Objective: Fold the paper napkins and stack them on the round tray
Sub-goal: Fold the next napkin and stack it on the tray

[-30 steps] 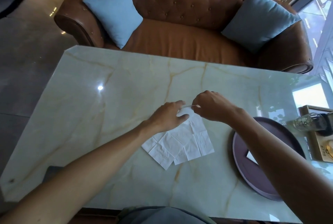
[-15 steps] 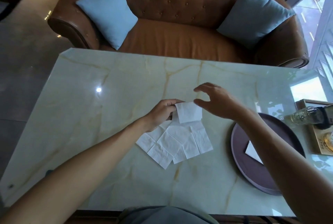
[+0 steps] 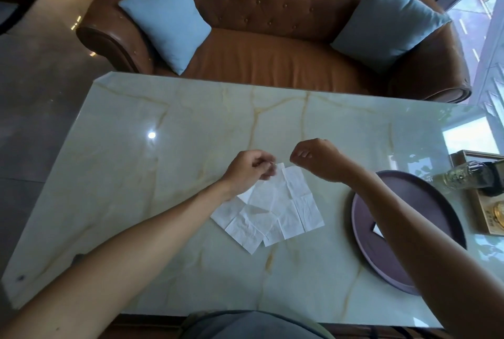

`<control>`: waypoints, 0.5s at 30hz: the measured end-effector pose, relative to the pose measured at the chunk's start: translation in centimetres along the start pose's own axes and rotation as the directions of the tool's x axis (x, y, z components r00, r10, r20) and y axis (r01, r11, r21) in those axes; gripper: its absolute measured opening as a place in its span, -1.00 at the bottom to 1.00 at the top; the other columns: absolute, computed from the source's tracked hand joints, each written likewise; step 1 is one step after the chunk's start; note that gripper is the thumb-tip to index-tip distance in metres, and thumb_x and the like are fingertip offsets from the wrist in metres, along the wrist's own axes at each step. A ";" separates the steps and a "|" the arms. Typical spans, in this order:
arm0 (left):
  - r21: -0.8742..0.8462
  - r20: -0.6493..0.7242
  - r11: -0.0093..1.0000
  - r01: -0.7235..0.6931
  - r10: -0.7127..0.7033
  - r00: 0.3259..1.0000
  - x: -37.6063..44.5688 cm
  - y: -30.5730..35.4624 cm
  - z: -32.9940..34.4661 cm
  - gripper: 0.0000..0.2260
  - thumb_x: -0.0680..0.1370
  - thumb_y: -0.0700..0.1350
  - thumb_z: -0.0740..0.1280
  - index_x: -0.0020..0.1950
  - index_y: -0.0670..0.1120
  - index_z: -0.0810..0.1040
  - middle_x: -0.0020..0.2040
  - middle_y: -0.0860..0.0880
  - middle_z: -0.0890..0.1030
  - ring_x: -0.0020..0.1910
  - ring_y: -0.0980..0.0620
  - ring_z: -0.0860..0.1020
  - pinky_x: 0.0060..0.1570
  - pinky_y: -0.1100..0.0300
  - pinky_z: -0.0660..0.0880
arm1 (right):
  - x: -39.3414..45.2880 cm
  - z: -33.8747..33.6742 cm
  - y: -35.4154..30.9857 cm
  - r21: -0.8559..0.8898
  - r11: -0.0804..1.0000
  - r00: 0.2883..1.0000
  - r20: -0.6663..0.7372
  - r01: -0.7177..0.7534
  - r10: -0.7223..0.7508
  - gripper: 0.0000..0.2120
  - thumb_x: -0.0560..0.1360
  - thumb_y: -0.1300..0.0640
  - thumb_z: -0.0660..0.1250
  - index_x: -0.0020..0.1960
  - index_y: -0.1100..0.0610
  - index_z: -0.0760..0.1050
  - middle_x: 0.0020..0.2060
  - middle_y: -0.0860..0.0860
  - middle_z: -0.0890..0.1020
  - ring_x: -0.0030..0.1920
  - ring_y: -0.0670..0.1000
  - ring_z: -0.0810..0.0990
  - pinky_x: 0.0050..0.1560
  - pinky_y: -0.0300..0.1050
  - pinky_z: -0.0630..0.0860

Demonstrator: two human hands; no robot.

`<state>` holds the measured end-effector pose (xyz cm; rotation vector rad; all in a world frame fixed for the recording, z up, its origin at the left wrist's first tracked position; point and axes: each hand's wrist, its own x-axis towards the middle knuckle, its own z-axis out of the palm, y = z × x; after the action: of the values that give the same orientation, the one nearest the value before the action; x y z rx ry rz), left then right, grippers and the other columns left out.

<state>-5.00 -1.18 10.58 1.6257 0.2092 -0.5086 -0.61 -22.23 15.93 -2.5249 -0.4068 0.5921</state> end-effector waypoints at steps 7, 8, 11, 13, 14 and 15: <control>0.327 -0.164 0.920 0.218 -0.172 0.971 -0.6 -8.3 -0.4 -0.92 0.49 -0.01 0.38 -0.06 0.02 0.60 -0.12 0.07 0.67 -0.03 0.02 0.65 -0.05 0.16 0.54 | -0.9 5.9 4.7 0.064 0.976 0.976 0.080 -0.209 0.204 -0.88 0.50 0.33 0.37 -0.14 0.21 0.68 -0.22 0.02 0.67 -0.16 -0.02 0.60 -0.21 -0.37 0.33; 0.395 -0.117 0.892 0.220 -0.189 0.975 -0.8 -9.2 -0.2 -0.86 0.49 -0.01 0.42 0.02 0.01 0.60 -0.04 0.07 0.65 0.00 0.04 0.63 -0.06 0.20 0.52 | -1.0 7.0 5.1 0.070 0.972 0.970 0.113 -0.226 0.217 -0.87 0.49 0.34 0.37 -0.15 0.21 0.68 -0.23 -0.01 0.65 -0.15 -0.03 0.59 -0.23 -0.41 0.34; 0.512 -0.027 0.835 0.201 -0.218 0.976 -0.8 -11.7 1.0 -0.69 0.50 0.02 0.45 0.20 -0.05 0.57 0.08 0.00 0.61 0.03 0.02 0.60 -0.01 0.19 0.51 | -1.1 10.6 5.9 0.160 0.932 0.934 0.209 -0.326 0.291 -0.88 0.46 0.36 0.40 -0.16 0.19 0.68 -0.22 0.02 0.67 -0.17 -0.01 0.62 -0.14 -0.44 0.48; 0.545 0.014 0.816 0.192 -0.237 0.971 -0.5 -12.7 2.2 -0.65 0.51 0.00 0.45 0.25 -0.08 0.54 0.12 -0.02 0.59 0.07 0.00 0.58 0.03 0.19 0.50 | -0.9 13.0 6.1 0.313 0.847 0.897 0.257 -0.429 0.359 -0.87 0.47 0.38 0.39 -0.11 0.19 0.65 -0.19 0.11 0.70 -0.19 0.06 0.68 -0.06 -0.11 0.60; 0.559 0.028 0.807 0.189 -0.247 0.969 -0.1 -13.1 2.7 -0.63 0.52 -0.02 0.45 0.28 -0.09 0.52 0.14 -0.02 0.57 0.09 -0.01 0.57 0.04 0.20 0.49 | -0.8 14.1 6.0 0.395 0.774 0.867 0.279 -0.495 0.412 -0.89 0.50 0.35 0.38 -0.05 0.19 0.63 -0.15 0.14 0.70 -0.17 0.10 0.71 -0.11 -0.05 0.58; 0.566 0.038 0.803 0.187 -0.252 0.967 0.2 -13.5 3.2 -0.61 0.53 -0.03 0.45 0.31 -0.10 0.50 0.15 -0.02 0.56 0.11 -0.01 0.56 0.04 0.22 0.46 | -0.6 15.1 5.9 0.469 0.688 0.832 0.304 -0.554 0.464 -0.90 0.53 0.31 0.36 0.02 0.20 0.60 -0.12 0.15 0.70 -0.15 0.13 0.72 -0.15 -0.07 0.56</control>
<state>-11.26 -2.62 -1.77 2.1531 0.1744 -0.9017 -7.42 -21.11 1.22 -2.0121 0.4060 0.9706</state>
